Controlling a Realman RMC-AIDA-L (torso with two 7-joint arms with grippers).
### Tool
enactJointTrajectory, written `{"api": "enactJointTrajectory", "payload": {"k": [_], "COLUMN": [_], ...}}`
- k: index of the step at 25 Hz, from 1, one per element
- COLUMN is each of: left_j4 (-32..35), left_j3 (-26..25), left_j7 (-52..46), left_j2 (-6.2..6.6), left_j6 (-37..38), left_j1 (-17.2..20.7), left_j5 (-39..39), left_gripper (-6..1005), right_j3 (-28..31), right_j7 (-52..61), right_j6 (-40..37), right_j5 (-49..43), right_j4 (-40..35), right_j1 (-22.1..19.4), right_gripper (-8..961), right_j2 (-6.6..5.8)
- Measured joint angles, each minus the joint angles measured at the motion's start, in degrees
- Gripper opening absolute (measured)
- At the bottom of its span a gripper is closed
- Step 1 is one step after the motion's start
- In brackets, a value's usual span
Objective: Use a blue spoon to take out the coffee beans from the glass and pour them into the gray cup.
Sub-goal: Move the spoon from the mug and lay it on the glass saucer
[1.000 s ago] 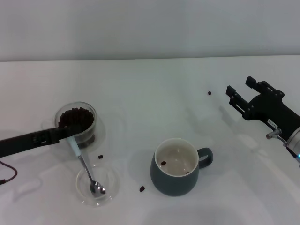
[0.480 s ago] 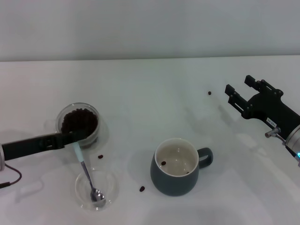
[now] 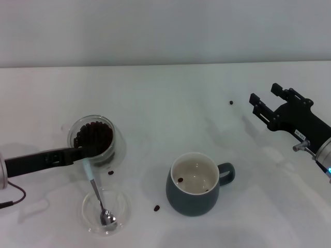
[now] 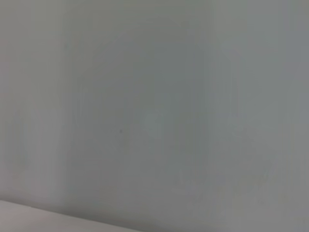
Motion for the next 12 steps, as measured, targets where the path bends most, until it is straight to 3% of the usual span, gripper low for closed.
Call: {"api": "enactJointTrajectory", "payload": {"k": [7,12], "left_j4": [0.3,0.3], "left_j3": [-0.2,-0.3], "left_j7": [0.0,0.0], "left_j2": [0.17,0.33], "left_j6": [0.0,0.0], "left_j1": [-0.2,-0.4], "left_j5": [-0.3,-0.3], "left_gripper": [155,217], "right_j3": [0.0,0.0], "right_j7": [-0.1,-0.1], "right_j6": [0.1,0.2], "right_j5": [0.1,0.1], "right_j4": [0.0,0.0], "right_j1": [0.0,0.1], "right_gripper": [664,664], "right_j2": [0.0,0.0]}}
